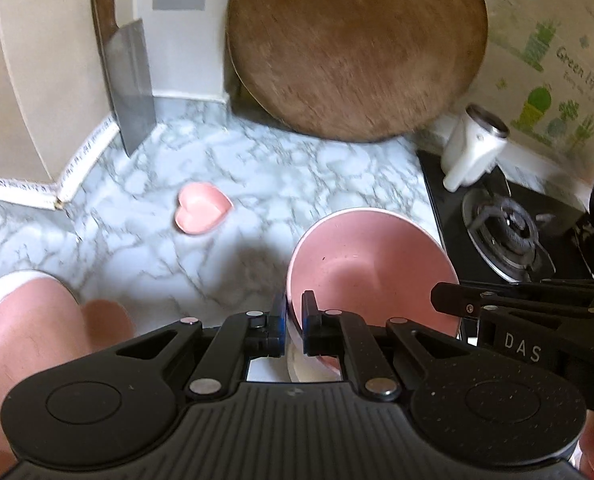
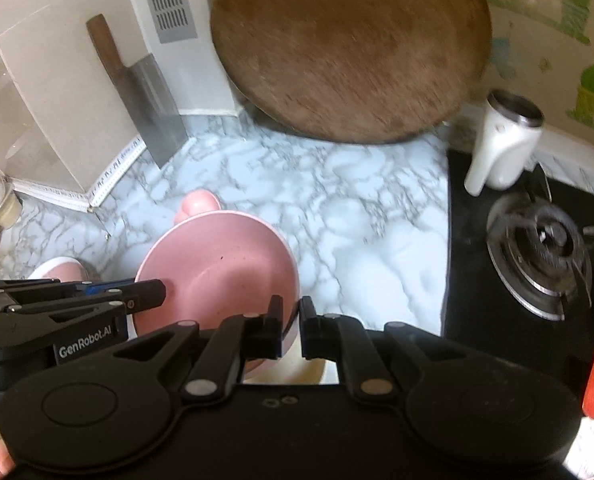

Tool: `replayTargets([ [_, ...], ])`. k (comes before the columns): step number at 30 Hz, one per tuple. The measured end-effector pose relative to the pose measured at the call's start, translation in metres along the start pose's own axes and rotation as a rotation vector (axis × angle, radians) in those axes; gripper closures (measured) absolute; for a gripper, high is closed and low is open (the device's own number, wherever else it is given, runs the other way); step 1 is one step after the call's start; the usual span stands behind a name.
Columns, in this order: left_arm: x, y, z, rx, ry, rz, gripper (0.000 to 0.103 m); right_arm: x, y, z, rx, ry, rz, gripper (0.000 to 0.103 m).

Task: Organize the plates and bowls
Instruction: 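Carry the pink bowl with both grippers toward the plate stack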

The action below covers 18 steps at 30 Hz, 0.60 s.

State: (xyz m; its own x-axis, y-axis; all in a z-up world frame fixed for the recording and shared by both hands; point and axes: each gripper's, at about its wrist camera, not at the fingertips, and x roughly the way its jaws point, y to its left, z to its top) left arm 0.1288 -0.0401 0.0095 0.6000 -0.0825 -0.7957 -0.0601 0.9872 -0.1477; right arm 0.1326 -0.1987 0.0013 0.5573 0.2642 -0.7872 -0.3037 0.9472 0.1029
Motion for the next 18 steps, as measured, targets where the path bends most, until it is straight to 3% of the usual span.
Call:
replayTargets([
  [18, 0.031, -0.013, -0.024, 0.025, 0.06, 0.008, 0.097, 0.022, -0.018, -0.027, 0.032, 0.06, -0.004, 0.094],
])
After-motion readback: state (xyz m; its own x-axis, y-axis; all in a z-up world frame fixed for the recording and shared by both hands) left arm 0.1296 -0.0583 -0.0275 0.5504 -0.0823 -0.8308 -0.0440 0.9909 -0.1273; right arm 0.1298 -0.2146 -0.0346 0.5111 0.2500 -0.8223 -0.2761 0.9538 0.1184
